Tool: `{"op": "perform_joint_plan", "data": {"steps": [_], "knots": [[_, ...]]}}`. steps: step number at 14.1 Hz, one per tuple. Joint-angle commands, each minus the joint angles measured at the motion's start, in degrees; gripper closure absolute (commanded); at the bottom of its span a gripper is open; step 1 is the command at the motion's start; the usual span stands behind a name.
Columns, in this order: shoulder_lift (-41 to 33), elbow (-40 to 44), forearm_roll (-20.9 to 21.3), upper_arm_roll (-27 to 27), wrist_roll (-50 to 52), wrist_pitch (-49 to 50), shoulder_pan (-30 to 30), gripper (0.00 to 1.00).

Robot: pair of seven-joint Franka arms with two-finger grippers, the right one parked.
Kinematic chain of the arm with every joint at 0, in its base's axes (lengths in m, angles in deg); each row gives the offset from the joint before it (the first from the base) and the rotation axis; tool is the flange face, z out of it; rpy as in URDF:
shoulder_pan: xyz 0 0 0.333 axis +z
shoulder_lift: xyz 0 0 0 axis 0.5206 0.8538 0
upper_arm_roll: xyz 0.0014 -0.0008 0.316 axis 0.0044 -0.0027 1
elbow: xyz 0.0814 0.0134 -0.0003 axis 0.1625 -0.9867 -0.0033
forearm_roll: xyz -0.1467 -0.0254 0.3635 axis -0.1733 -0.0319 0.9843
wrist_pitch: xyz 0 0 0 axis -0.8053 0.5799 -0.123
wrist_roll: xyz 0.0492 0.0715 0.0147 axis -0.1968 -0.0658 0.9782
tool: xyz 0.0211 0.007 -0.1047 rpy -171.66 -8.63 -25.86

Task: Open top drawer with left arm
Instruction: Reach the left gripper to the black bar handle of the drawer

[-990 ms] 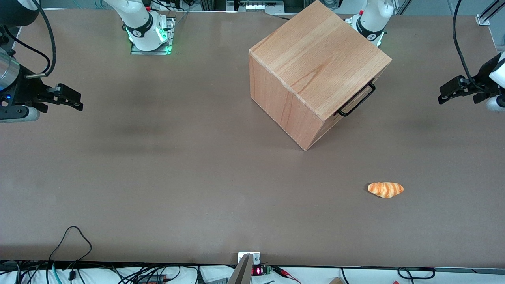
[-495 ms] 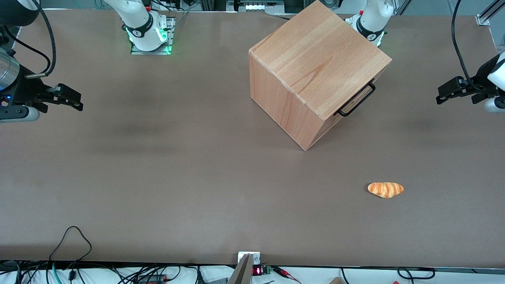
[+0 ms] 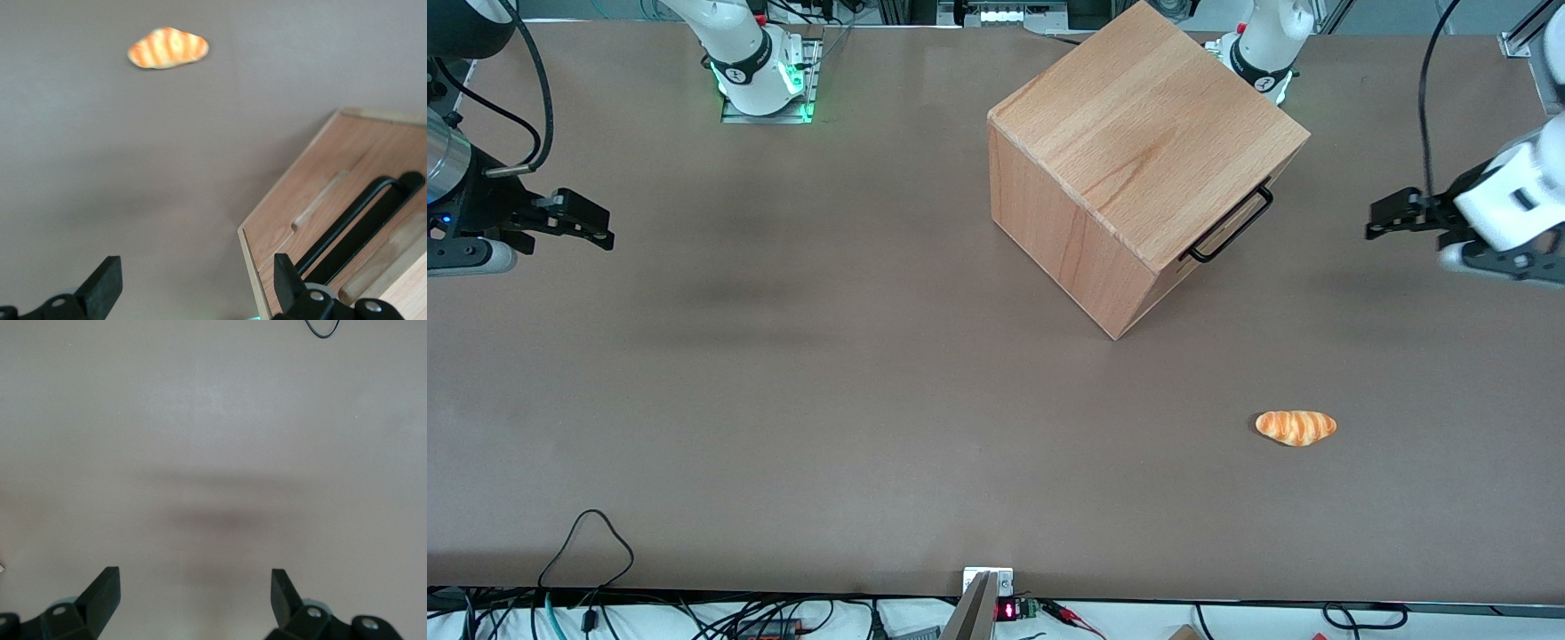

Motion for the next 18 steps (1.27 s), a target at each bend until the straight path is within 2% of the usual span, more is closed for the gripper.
{"op": "perform_joint_plan", "data": {"steps": [1, 4, 11, 14, 18], "knots": [[-0.51, -3.28, -1.42, -1.79, -7.3, -1.73, 0.04, 0.0], [-0.51, -6.53, -4.58, -2.24, -11.01, -1.65, -0.05, 0.0], [-0.42, -11.46, -4.94, -5.05, -17.61, -7.0, -0.05, 0.0], [0.19, -12.78, -8.09, -5.49, -19.11, -8.15, -0.05, 0.0], [0.28, -14.01, -8.54, -6.99, -19.11, -8.94, -0.14, 0.0]]}}
